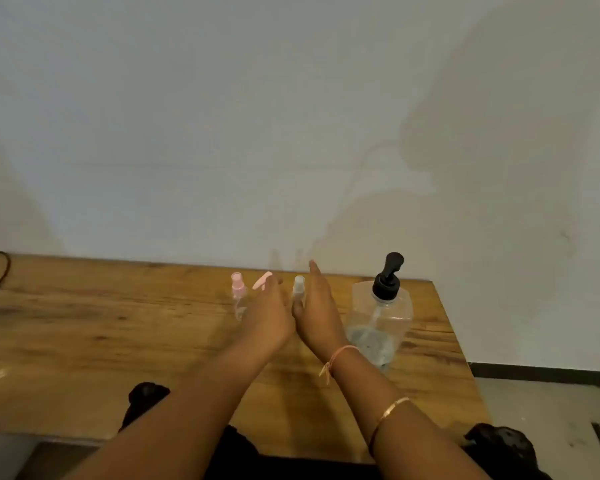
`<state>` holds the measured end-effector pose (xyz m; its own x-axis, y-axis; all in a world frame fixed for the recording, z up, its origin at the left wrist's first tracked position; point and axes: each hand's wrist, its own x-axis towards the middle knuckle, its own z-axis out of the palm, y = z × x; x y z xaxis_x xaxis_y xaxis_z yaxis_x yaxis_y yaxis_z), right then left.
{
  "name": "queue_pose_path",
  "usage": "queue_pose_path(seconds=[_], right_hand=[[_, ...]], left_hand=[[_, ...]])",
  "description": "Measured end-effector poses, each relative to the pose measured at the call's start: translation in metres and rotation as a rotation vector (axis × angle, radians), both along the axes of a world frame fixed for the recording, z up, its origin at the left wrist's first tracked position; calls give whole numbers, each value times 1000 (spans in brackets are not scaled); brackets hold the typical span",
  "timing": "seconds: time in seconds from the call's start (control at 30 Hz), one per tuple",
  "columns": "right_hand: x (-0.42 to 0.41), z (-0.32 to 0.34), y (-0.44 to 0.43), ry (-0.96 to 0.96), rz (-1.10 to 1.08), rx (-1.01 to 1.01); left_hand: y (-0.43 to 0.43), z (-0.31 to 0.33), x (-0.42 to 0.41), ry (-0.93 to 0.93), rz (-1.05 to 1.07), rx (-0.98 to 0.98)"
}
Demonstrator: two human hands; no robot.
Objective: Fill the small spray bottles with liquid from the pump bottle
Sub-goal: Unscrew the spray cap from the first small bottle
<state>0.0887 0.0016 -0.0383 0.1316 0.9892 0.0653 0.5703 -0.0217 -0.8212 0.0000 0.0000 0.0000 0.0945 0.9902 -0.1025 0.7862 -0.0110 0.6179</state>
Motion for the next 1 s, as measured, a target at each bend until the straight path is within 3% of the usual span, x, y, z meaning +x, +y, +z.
queue_pose_path(seconds=[0.27,0.47,0.57,0.77,0.9,1.0], right_hand=[[-14,-18,18,-175,-150,-1],[-11,-18,19,-363,-101,16],[-7,-10,12,-351,-79,40],[-5,25,-17,-173,-107,124],[-1,40,-34,-170,-134,168],[0,46,-42,-270,-143,148]], left_hand=[[7,-23,-6,92,-13,-154],[13,-36,-5,-1,-11,-210],[15,-37,-3,-37,-6,-226],[11,-24,-5,-92,-67,-49],[2,-13,-8,-132,-97,55],[-8,-8,-11,-203,-126,64]])
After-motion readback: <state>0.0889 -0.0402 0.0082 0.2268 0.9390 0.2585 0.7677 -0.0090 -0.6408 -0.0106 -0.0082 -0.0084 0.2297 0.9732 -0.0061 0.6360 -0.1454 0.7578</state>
